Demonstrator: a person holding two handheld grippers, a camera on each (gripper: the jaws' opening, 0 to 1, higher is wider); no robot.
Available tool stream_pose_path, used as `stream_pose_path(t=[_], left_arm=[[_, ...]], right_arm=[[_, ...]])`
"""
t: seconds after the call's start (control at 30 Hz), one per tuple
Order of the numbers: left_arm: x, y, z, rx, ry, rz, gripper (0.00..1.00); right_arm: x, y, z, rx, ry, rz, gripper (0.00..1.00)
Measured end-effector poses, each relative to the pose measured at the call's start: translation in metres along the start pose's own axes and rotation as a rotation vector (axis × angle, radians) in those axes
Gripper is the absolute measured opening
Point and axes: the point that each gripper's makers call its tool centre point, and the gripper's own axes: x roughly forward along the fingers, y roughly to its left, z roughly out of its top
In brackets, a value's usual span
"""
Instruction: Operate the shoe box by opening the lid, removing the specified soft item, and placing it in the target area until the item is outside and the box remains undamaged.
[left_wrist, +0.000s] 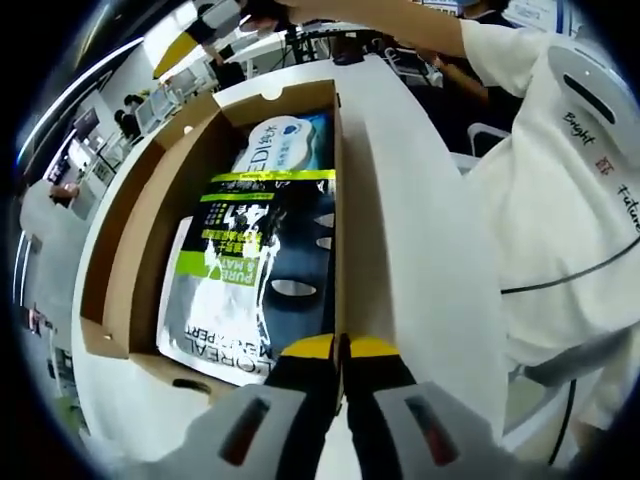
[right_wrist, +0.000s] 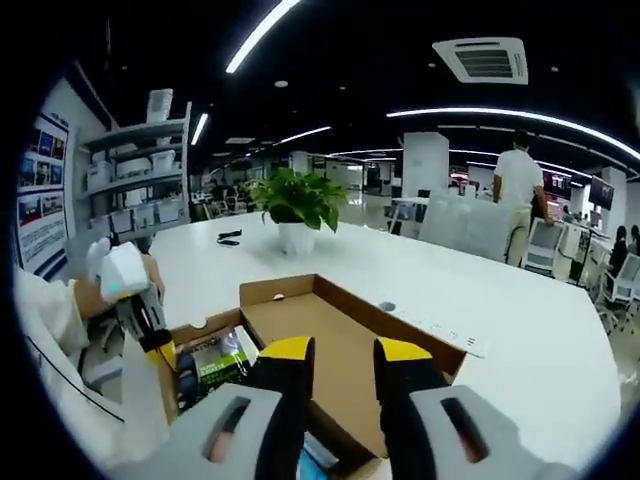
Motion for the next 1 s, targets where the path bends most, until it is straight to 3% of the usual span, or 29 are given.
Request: stream_pose_path(t=[0.13, 0.2, 0.4, 0.73, 1.0], left_arm=[[0.000, -0.001, 0.000, 0.004, 0.001, -0.008, 0.01], [0.000, -0.001, 0.000, 0.008, 0.001, -0.008, 0.01], [0.000, -0.001, 0.000, 0.001, 0.002, -0.002, 0.01], [0.000, -0.001, 0.000, 0.002, -0.001, -0.001, 0.02], [0.000, -0.001, 0.000, 0.003, -0.005, 0.004, 0.02]], right_arm=[[-0.001, 0.003, 0.000, -0.047, -0.003, 0.003, 0.35], [-0.001, -0.002, 0.001, -0.203, -0.003, -0.030, 0.34], [-0.003, 0.017, -0.006, -0.128, 0.003, 0.032, 0.43], [-0.007, 0.048, -0.011, -0.108, 0.005, 0.108, 0.42], [-0.007, 0.056, -0.018, -0.118, 0.019, 0.126, 0.39]])
